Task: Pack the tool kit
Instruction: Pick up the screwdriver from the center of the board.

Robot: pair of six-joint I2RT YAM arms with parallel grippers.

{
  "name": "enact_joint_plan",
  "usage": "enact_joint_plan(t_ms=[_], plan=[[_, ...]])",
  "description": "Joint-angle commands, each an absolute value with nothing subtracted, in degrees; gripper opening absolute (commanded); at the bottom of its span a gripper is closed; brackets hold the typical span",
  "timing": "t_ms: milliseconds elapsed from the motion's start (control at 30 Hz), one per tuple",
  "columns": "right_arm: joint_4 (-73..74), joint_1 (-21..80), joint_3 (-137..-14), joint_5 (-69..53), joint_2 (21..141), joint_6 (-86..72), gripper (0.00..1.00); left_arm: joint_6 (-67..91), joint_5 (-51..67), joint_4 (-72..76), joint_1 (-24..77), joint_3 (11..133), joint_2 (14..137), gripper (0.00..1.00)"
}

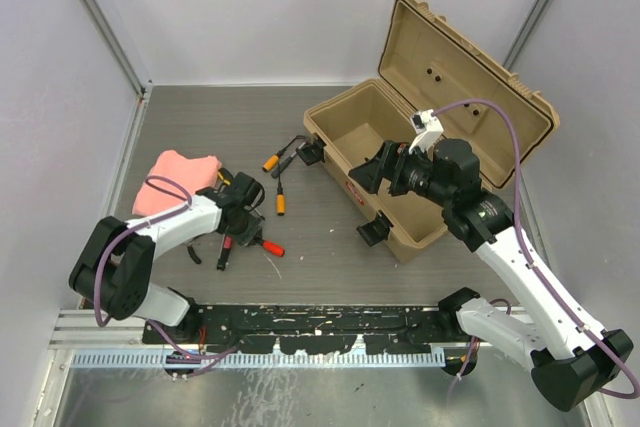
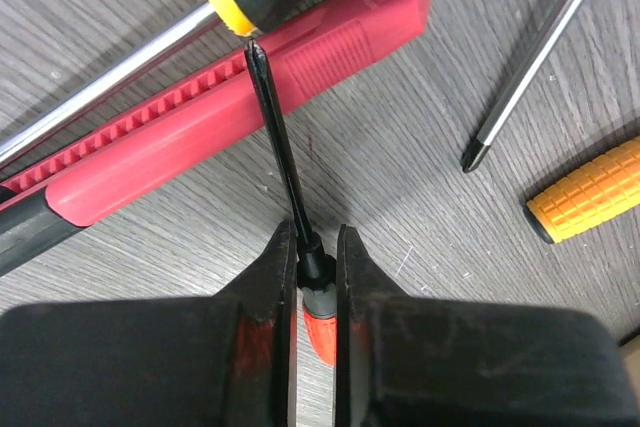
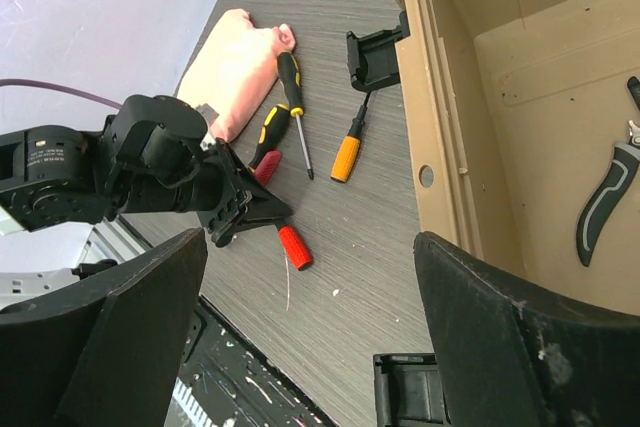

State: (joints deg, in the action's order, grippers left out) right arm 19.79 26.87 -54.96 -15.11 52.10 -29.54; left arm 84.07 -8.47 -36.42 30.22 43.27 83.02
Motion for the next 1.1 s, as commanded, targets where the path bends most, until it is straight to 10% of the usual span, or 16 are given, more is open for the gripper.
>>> enact_joint_plan(t_ms=[0, 567, 1067], plan=[[18.61, 26.78, -57.51, -14.45, 51.13, -28.71, 0.90, 82.80, -9.27, -34.04, 30.50, 42.00, 83.01, 0.00], [11.13, 29.81, -57.81, -32.03, 54.71, -32.96, 0.82, 70.70, -5.63, -27.93, 30.45, 40.22, 60.24, 0.00], [10.89, 56.85, -60.36, -6.18, 66.58, -13.09, 0.84, 60.36, 7.28, -21.50, 23.70, 39.36, 49.61, 0.00]])
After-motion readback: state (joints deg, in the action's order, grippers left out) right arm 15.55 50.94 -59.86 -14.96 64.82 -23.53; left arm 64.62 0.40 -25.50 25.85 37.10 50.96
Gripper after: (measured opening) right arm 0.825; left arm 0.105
